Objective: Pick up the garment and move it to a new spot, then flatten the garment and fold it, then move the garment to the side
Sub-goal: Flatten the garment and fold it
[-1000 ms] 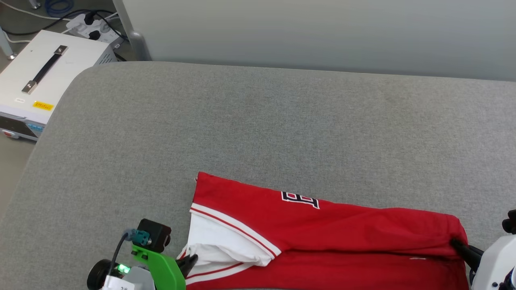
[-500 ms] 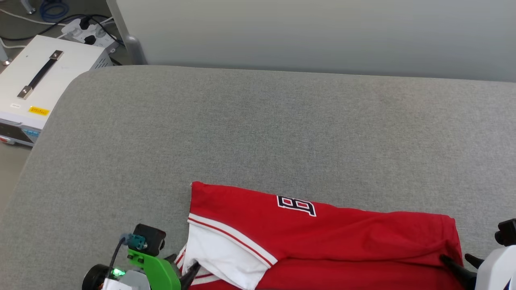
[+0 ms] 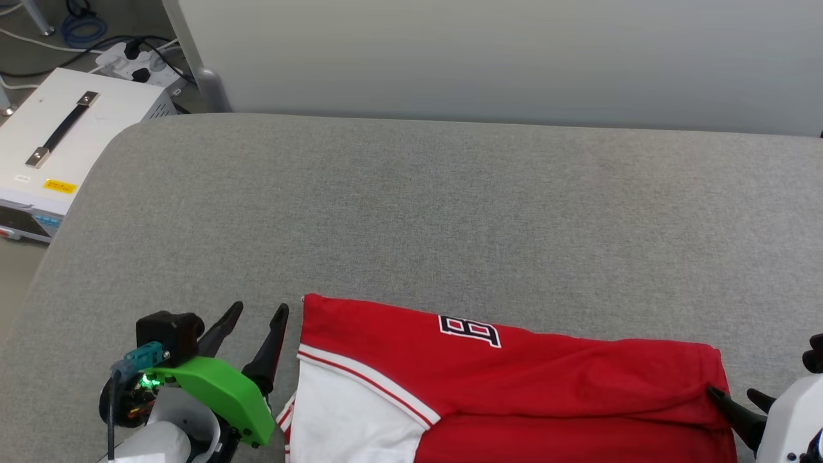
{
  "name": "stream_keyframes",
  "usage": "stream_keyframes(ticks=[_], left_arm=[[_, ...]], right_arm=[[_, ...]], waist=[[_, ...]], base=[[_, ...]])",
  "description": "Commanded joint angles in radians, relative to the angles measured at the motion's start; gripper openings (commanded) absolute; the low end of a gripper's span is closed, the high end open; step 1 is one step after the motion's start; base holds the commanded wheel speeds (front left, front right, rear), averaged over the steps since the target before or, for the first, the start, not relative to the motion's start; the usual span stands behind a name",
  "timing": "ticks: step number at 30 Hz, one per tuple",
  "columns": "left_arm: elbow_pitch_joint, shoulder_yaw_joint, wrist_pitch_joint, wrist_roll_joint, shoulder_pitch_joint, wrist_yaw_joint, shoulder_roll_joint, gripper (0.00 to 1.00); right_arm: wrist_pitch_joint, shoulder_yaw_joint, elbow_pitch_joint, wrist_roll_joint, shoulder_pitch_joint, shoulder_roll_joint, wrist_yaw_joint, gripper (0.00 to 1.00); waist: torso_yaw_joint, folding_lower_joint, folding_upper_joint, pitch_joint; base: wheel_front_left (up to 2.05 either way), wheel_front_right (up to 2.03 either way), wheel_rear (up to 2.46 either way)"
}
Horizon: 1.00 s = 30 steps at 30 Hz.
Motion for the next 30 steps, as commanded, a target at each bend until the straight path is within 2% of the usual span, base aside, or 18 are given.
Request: stream_keyframes(ticks=[1,6,9,14,19,24,25,26,27,28,30], left_arm=[[0.003,0.004,-0.026,0.037,0.007,0.009,-0.005,1.00],[0.024,0.025,-0.080,0.100,0.003,0.023,-0.026,1.00],[0.031,0.051,-0.092,0.115,0.011,0.015,-0.043,1.00],[0.052,0.077,-0.097,0.135,0.029,0.000,-0.053,1.00],[0.063,0.099,-0.099,0.149,0.036,-0.014,-0.064,1.00],[0.073,0.118,-0.099,0.158,0.041,-0.023,-0.073,1.00],[0.075,0.121,-0.099,0.160,0.042,-0.025,-0.075,1.00],[0.077,0.123,-0.099,0.162,0.043,-0.027,-0.078,1.00],[0.079,0.125,-0.099,0.163,0.043,-0.029,-0.080,1.00],[0.081,0.126,-0.099,0.165,0.044,-0.031,-0.082,1.00],[0.085,0.128,-0.099,0.168,0.046,-0.034,-0.086,1.00]], right_arm=[[0.013,-0.022,-0.002,-0.031,0.001,0.025,-0.001,1.00],[0.034,-0.112,0.043,-0.116,-0.020,0.130,-0.001,1.00],[0.043,-0.155,0.083,-0.141,-0.034,0.180,-0.001,1.00],[0.042,-0.197,0.158,-0.170,-0.053,0.217,-0.001,1.00],[0.052,-0.191,0.235,-0.186,-0.059,0.237,-0.001,1.00],[0.081,-0.131,0.263,-0.126,-0.059,0.274,-0.001,1.00],[0.085,-0.124,0.266,-0.117,-0.059,0.278,-0.001,0.90],[0.088,-0.114,0.268,-0.111,-0.059,0.280,-0.001,0.43],[0.085,-0.107,0.267,-0.111,-0.059,0.278,-0.001,0.07],[0.079,-0.100,0.267,-0.113,-0.059,0.274,-0.001,0.00],[0.064,-0.095,0.266,-0.115,-0.063,0.264,-0.001,0.00]], waist=[[0.006,0.0000,-0.0001,0.013],[0.017,0.0000,-0.0001,0.036],[0.025,0.0000,-0.0001,0.051],[0.033,0.0000,-0.0001,0.068],[0.037,0.0000,-0.0001,0.077],[0.032,0.0000,-0.0001,0.080],[0.031,0.0000,-0.0001,0.080],[0.030,0.0000,-0.0001,0.079],[0.029,0.0000,-0.0001,0.078],[0.028,0.0000,-0.0001,0.077],[0.026,0.0000,-0.0001,0.074]], base=[[0.00,0.00,0.00],[0.00,0.00,0.00],[0.00,0.00,0.00],[0.00,0.00,0.00],[0.00,0.00,0.00],[0.00,0.00,0.00],[0.00,0.00,0.00],[0.00,0.00,0.00],[0.00,0.00,0.00],[0.00,0.00,0.00],[0.00,0.00,0.00]])
